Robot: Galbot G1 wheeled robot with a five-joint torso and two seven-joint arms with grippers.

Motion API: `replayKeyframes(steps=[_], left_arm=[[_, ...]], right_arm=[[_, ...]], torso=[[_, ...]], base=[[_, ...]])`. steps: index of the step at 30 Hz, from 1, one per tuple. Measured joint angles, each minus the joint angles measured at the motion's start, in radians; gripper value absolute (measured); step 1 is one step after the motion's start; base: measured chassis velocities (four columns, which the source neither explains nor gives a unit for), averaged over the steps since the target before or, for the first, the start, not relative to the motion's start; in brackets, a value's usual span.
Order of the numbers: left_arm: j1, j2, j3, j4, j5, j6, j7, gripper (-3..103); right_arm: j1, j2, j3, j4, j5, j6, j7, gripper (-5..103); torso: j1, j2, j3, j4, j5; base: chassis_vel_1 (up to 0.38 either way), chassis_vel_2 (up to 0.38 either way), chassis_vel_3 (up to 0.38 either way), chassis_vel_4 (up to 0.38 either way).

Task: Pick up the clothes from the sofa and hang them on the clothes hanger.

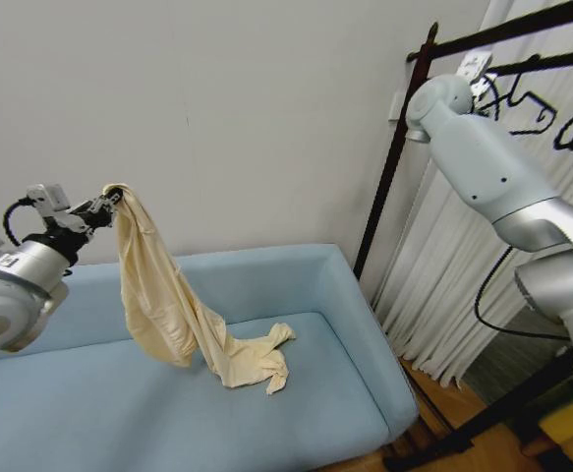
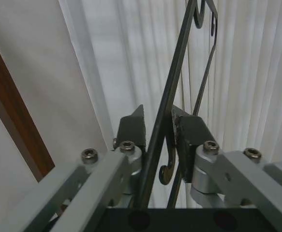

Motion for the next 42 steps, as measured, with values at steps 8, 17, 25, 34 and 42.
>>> replayKeyframes(steps=[8,17,25,34,42], left_arm=[[0.003,-0.001,-0.003,-0.001,0.0,0.0,0.001,1],[0.008,0.0,-0.008,-0.007,-0.001,0.0,0.001,1],[0.019,0.003,-0.011,-0.019,0.0,0.001,-0.004,1],[0.035,0.018,-0.016,-0.027,0.004,0.002,-0.009,1],[0.053,0.058,-0.018,-0.003,-0.02,0.001,-0.008,1]], right_arm=[[-0.007,-0.023,-0.023,0.038,0.0,0.005,0.008,2],[-0.03,-0.08,-0.04,0.151,0.003,0.016,0.024,2],[-0.095,-0.17,-0.043,0.328,0.023,0.025,0.042,2],[-0.172,-0.273,-0.05,0.508,0.018,0.03,0.016,2],[-0.309,-0.461,-0.016,0.881,0.1,0.03,-0.11,2]], torso=[[0.0,0.0,0.0,-0.0001,0.0],[0.0,0.0,0.0,0.0001,0.0],[0.0,0.0,0.0,0.0002,0.0],[0.0,0.0,0.0,0.0,0.0],[0.0,0.0,0.0,0.0002,-0.0001]], base=[[0.0,0.0,0.0,0.0],[0.0,0.0,0.0,0.0],[0.0,0.0,0.0,0.0],[0.0,0.0,0.0,0.0],[0.0,0.0,0.0,0.0]])
